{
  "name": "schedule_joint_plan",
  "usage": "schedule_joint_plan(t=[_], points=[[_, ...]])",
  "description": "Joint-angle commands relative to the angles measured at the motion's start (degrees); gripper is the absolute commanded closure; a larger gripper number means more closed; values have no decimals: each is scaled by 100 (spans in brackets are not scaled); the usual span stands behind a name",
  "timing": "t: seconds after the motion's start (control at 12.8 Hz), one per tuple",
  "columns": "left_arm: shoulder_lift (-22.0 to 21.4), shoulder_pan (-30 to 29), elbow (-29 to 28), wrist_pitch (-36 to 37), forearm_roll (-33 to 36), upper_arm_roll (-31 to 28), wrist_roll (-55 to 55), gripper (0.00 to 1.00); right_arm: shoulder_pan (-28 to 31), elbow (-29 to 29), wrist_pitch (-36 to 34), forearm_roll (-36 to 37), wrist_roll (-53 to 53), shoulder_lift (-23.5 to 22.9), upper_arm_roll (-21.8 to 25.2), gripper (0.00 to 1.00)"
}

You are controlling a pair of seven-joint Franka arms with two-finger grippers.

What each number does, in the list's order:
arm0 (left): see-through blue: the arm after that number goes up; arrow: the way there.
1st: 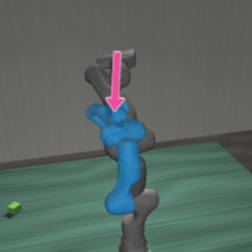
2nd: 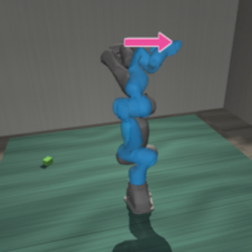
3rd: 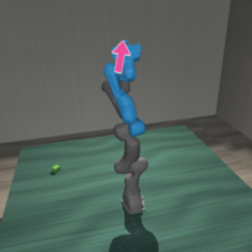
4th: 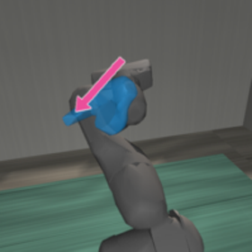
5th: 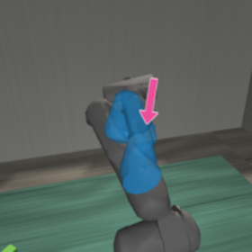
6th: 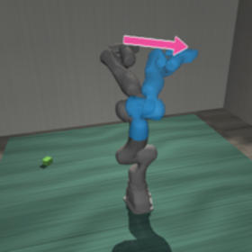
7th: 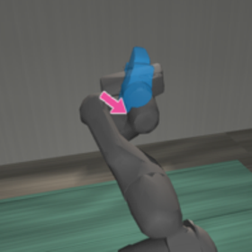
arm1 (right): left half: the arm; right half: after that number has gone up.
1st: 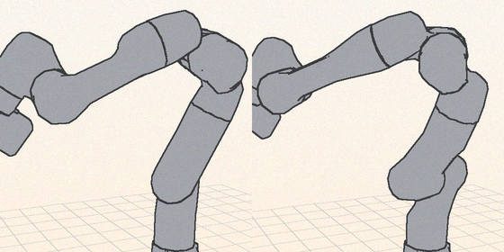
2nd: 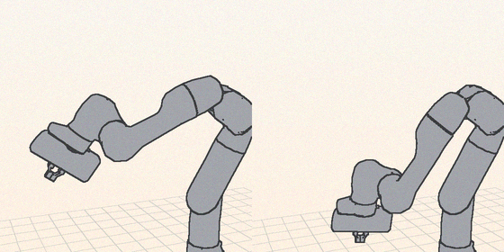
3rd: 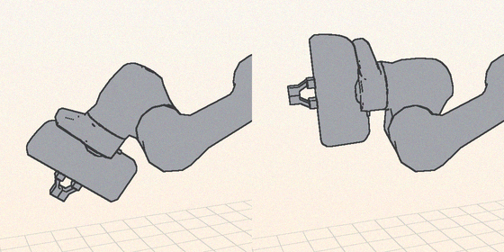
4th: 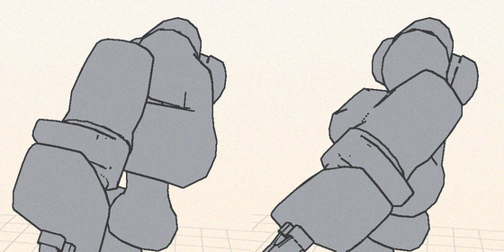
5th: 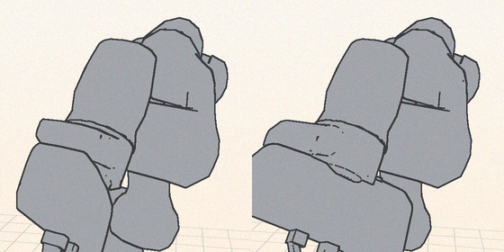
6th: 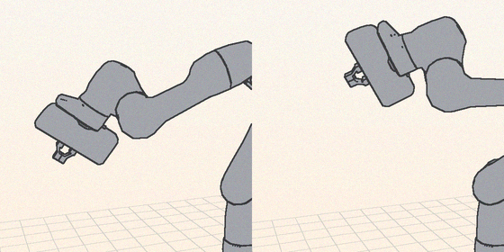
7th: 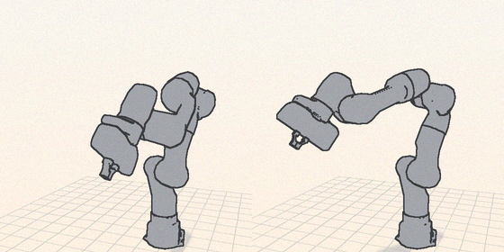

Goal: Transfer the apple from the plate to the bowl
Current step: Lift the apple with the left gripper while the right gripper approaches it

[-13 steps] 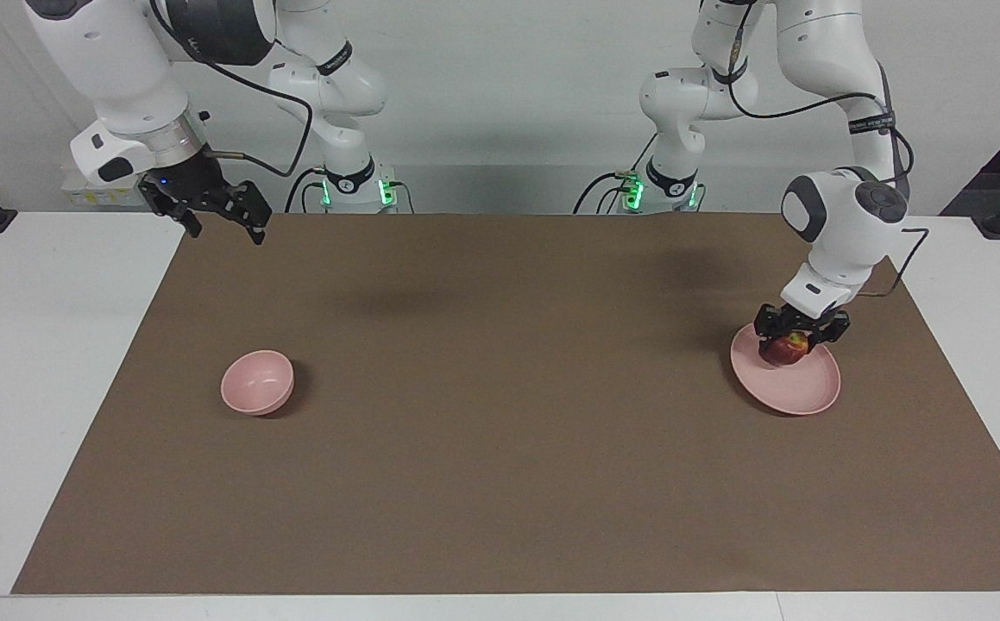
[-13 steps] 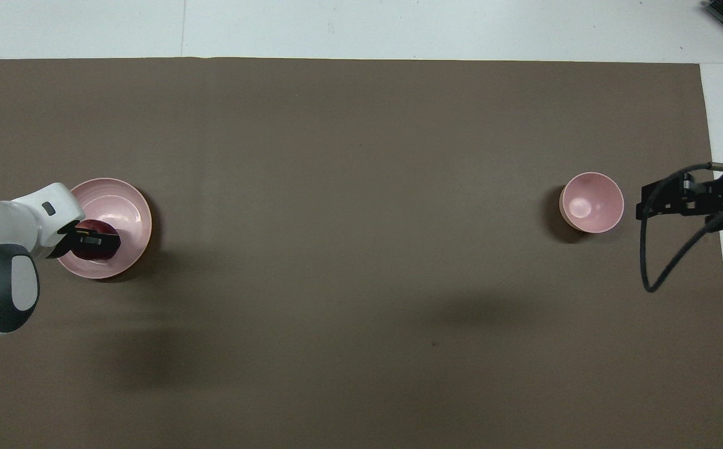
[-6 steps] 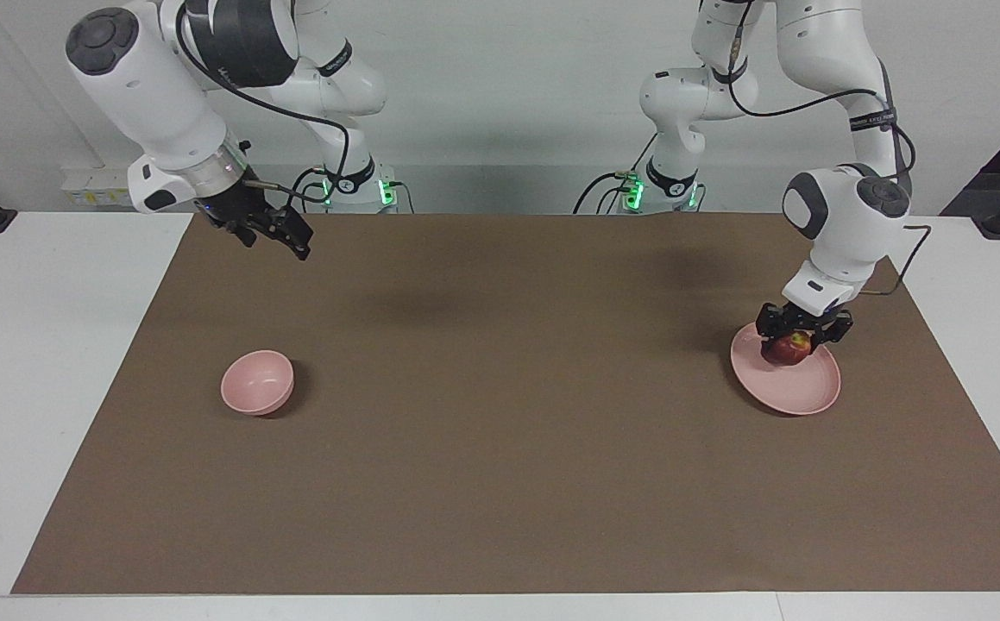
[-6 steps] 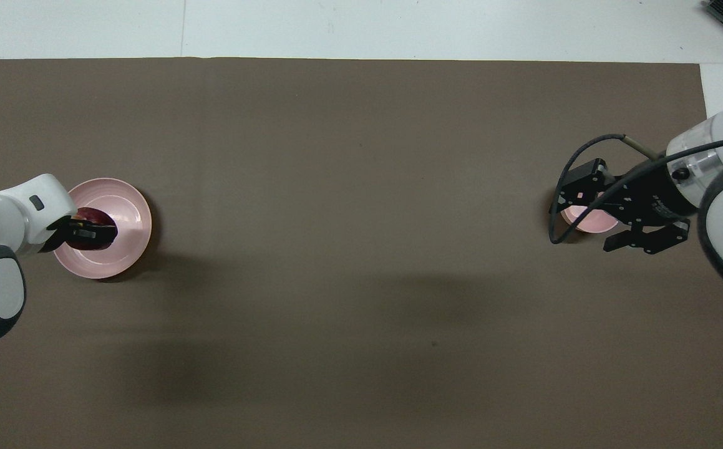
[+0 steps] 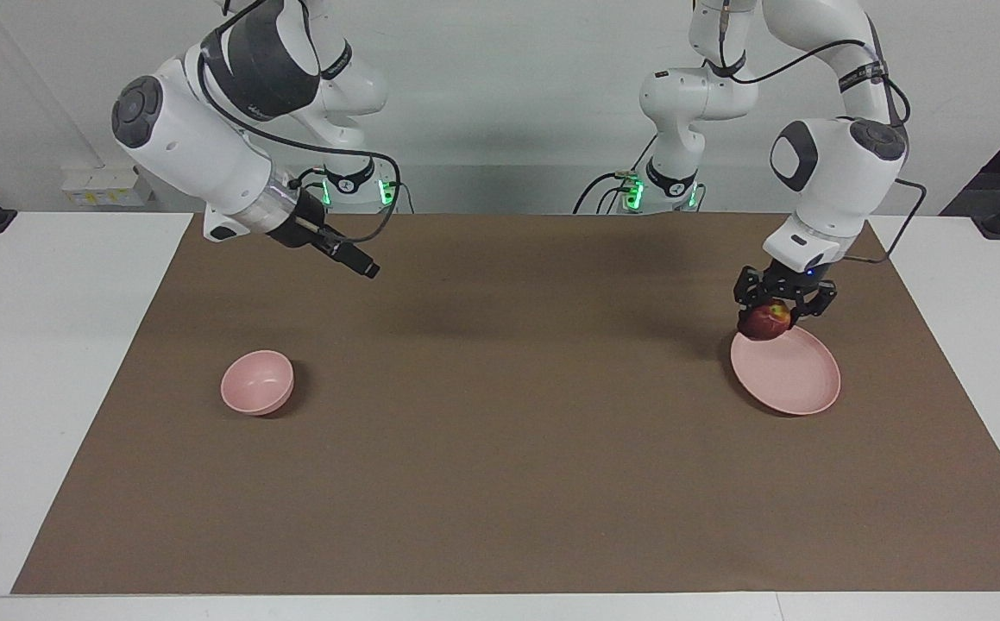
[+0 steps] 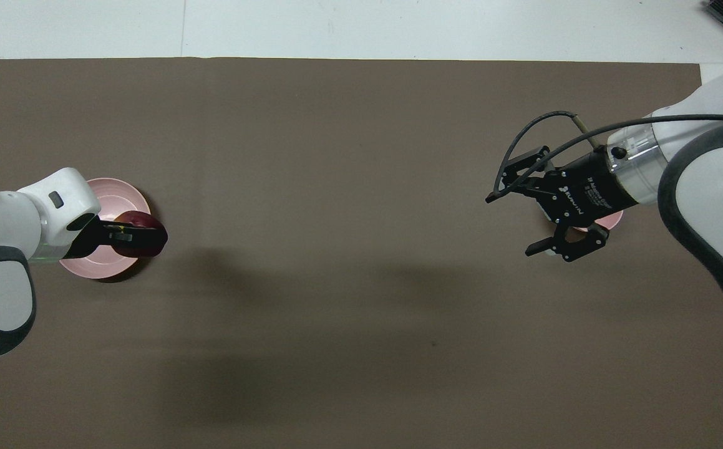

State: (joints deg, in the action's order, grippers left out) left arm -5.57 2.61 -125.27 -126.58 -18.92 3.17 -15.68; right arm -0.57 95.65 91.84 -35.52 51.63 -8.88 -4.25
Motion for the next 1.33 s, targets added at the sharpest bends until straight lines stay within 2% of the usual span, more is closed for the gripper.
schedule_joint_plan(t=[0.0,0.39,0.63,0.86,1.02,1.25], points=[[-14,38,82,134,-1057,174,222,100,31,734,613,-848,424,105,-32,0],[29,29,257,125,-2922,719,723,100,-276,1228,1291,-2316,778,-17,-23,0],[3,47,266,99,-3941,904,768,100,-601,1518,2090,-3598,796,-166,-32,0],[-5,38,284,-102,-4759,1229,759,100,-1128,1501,2767,-4496,935,-403,-23,0],[-5,29,284,-541,-5086,1580,768,100,-1436,1457,3241,-4665,998,-465,-32,0],[-14,29,310,-587,-5227,1766,768,100,-1823,1422,3367,-4657,1068,-457,-23,0]])
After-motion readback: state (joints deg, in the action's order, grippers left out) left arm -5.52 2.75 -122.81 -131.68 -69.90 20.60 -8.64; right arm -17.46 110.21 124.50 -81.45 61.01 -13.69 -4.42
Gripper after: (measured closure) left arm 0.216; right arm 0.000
